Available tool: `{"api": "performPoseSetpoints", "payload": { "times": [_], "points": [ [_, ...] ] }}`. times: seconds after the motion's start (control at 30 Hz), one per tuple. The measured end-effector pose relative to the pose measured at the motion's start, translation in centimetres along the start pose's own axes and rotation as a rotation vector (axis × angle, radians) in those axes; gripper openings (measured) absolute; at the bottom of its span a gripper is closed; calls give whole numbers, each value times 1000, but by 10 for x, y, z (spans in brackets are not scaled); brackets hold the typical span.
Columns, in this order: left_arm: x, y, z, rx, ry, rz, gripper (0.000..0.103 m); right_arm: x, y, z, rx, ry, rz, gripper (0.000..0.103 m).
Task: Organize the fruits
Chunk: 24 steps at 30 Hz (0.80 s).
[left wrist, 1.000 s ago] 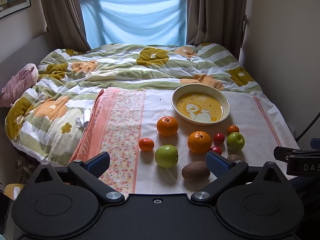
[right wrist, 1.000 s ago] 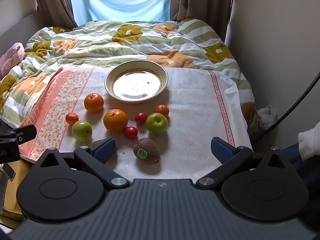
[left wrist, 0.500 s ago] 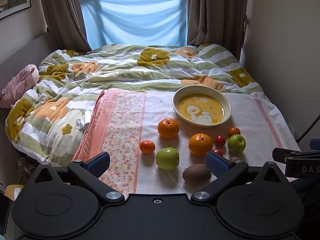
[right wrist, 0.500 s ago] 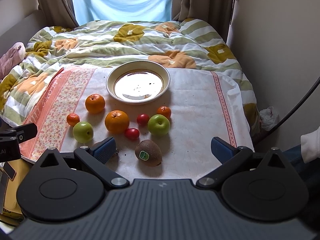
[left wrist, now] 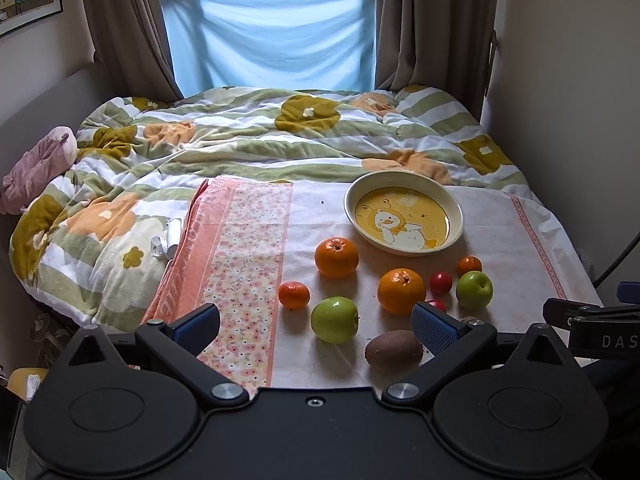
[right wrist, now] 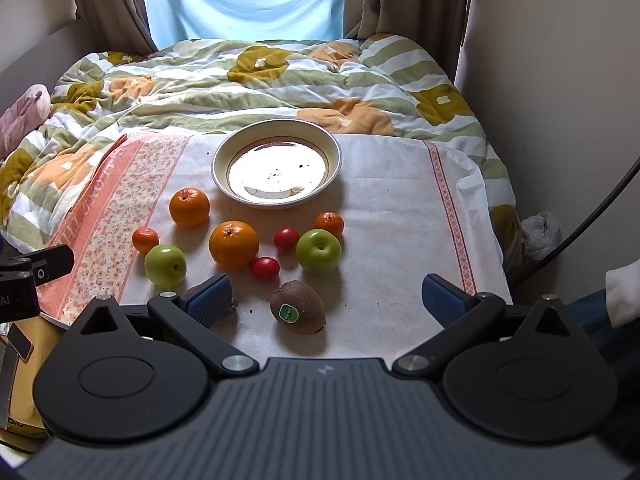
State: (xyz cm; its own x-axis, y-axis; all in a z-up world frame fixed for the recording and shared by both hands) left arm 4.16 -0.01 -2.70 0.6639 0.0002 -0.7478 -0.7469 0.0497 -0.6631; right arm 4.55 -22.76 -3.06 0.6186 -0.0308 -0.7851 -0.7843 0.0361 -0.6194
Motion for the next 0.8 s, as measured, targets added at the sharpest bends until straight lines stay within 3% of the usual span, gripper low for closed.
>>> {"api": "performPoseSetpoints", "payload": {
  "times": [0.8],
  "points": [
    [1, -1, 2, -2, -2, -3, 103, 1, 0, 0, -4, -6, -3, 103]
  ]
}}
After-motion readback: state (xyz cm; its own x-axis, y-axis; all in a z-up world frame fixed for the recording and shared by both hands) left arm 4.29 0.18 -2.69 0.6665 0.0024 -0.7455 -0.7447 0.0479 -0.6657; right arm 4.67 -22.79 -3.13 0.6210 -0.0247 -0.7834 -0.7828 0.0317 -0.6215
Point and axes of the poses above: each gripper's, at about its wrist camera, not at the fingertips, and x roughly the way its jaws point, z to its left, y to its underside, the point moved 4 cm from there along x, roughly the way its jaws point, and after that the axes turned 2 degrees about z, right-handed, at the moved point
